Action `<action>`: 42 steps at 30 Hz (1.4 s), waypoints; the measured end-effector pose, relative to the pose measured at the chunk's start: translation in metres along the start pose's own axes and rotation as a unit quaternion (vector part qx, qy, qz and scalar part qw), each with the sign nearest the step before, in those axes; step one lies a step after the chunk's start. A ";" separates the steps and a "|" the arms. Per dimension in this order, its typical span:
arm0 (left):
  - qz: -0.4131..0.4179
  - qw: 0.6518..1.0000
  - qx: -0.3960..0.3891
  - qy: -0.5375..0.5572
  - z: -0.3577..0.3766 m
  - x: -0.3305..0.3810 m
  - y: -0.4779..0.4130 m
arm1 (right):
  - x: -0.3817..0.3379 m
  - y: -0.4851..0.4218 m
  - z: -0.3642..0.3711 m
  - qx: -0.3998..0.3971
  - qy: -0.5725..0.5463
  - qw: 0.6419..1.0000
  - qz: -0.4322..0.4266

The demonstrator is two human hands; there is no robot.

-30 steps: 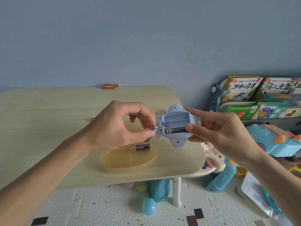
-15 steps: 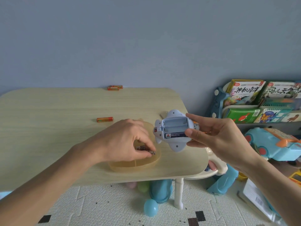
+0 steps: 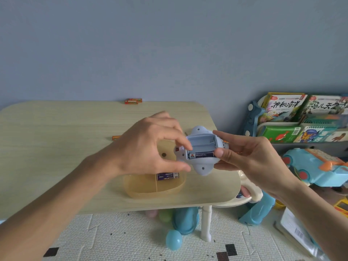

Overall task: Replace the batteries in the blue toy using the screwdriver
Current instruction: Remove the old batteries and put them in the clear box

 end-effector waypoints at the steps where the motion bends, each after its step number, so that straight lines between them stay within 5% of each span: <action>1: 0.010 1.000 -0.004 -0.015 0.004 0.004 -0.004 | 0.000 -0.001 0.001 -0.003 -0.007 1.000 0.000; 15: 0.022 0.996 -0.083 -0.034 0.039 0.019 -0.024 | 0.001 0.001 0.005 -0.056 0.020 0.998 -0.010; 42: 0.071 0.995 -0.059 -0.025 0.033 0.017 -0.028 | -0.017 0.009 0.009 -0.046 0.028 0.998 -0.026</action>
Point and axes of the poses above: each hand's wrist, its own y-axis away from the middle knuckle, its own z-axis out of the palm, x = y × z, the point moved 4 cm from there along -y, towards the middle knuckle, and after that the axes turned 8 degrees about z, right-handed, at the moved point
